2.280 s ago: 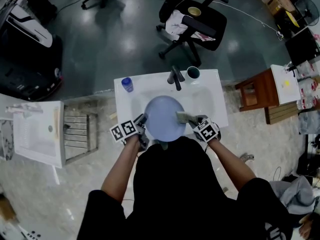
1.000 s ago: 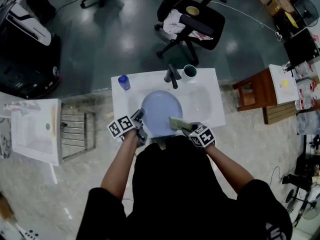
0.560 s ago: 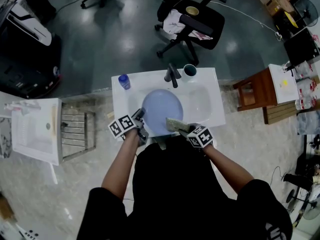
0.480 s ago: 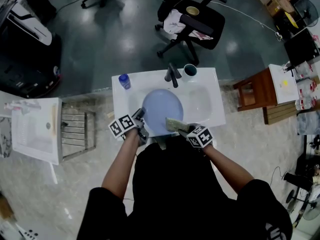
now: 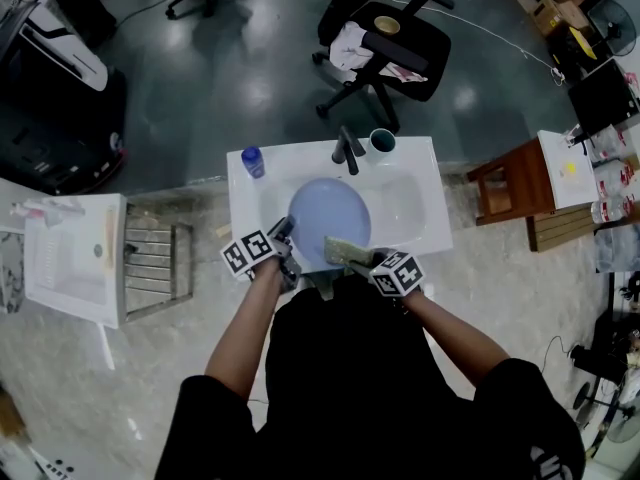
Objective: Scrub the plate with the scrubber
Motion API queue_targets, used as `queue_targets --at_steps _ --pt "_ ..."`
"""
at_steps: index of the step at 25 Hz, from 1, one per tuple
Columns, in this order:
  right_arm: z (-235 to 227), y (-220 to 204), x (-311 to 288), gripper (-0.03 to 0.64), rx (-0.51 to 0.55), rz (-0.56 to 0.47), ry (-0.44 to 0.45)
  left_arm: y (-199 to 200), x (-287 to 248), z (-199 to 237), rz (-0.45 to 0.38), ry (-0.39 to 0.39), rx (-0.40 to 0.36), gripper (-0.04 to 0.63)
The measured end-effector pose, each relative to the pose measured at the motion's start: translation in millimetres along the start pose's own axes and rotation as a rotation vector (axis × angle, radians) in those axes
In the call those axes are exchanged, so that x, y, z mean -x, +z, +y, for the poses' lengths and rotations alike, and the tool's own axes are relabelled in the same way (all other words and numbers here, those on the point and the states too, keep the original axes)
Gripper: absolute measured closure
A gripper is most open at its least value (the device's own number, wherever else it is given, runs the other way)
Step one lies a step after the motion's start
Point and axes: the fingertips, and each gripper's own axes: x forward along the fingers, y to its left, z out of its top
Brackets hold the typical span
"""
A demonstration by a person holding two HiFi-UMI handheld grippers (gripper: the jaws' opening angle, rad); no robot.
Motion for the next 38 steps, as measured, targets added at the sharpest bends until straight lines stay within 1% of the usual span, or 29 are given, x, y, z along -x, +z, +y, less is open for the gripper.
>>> queue_targets --at_steps 11,16,27,38 --pt "21.6 17.5 -3.9 0.551 0.031 -0.008 0.046 -5.8 5.6 -4.2 0.004 -0.018 -0.008 0.528" --pt "26.8 25.3 -6.7 0.552 0.029 -0.019 0.066 -8.7 7.8 -4.4 0.009 -0.024 -0.003 0.528" --pt "33.1 45.7 -17.5 0.552 -0.026 -0.057 0.106 -13.1 12.8 -5.2 0.012 -0.037 -0.007 0.528" --pt "22.5 58.7 -24.1 0.553 -0.063 -0.076 0.101 -17.4 15.5 -11.6 0.020 -0.055 -0.015 0.528"
